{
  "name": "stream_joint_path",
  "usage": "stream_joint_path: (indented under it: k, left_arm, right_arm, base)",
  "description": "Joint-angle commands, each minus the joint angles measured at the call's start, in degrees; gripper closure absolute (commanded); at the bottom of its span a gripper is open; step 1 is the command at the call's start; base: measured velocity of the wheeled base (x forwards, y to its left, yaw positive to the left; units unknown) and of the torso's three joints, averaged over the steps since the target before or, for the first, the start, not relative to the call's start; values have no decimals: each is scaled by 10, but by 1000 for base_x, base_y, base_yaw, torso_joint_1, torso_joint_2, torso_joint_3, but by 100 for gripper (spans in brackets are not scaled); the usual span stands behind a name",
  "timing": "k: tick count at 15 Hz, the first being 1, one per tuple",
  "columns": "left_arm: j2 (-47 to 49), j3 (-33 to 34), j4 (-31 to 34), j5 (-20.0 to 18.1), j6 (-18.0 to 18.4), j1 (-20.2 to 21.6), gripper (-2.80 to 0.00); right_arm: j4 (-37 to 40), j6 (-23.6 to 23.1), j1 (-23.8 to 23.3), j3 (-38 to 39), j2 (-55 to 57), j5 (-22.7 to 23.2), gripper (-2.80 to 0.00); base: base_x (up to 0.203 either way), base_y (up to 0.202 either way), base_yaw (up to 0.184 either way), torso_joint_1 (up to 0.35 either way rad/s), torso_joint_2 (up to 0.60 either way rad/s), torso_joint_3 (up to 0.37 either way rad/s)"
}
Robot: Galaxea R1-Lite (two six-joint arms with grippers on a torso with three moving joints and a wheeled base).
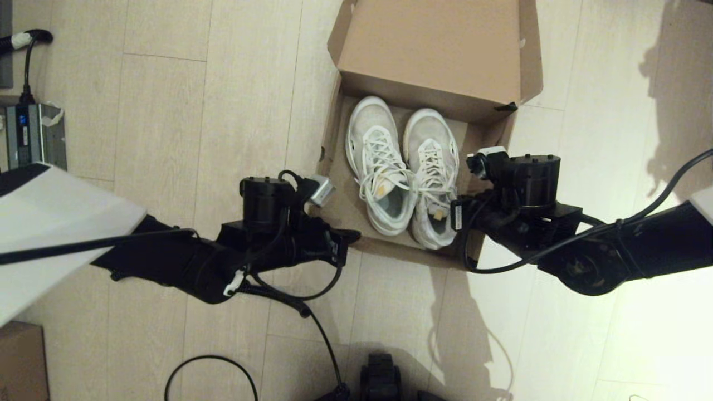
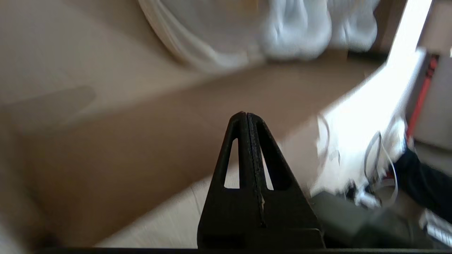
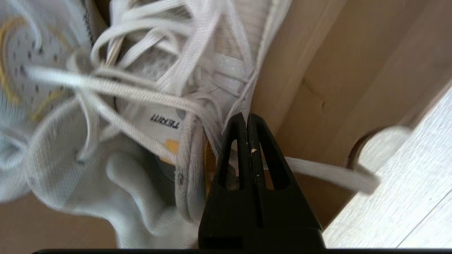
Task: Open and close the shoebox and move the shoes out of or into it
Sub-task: Close the shoe box
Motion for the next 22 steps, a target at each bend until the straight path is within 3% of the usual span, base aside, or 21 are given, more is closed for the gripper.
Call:
stream_joint_path:
  k: [1,4,11,13,18,22]
  left_arm:
    - [12,18,-2,-3,10,-6,0]
    - [30,18,-3,-4,33,-6,0]
    - [29,-17,2,-1,37,-6,0]
    - [36,-17,10,1,57,-6,0]
    - [62,-10,9,0,166,-5,0]
    - [60,4,28,-11,175,-8,0]
  right_arm:
    - [-7,3,0,12,6,-2,0]
    - [-7,21,-1,11,4,-2,0]
    - [6,17,-4,14,-27,-3,0]
    - [21,17,-3,11,-35,-2,0]
    - [21,19,-2,16,-36,-2,0]
    - [19,21,-3,14,-36,-2,0]
  base:
    - [0,0,0,0,0,0]
    - [0,0,0,0,0,0]
    - [0,0,0,0,0,0]
    - [0,0,0,0,0,0]
    - [0,0,0,0,0,0]
    - [0,0,0,0,0,0]
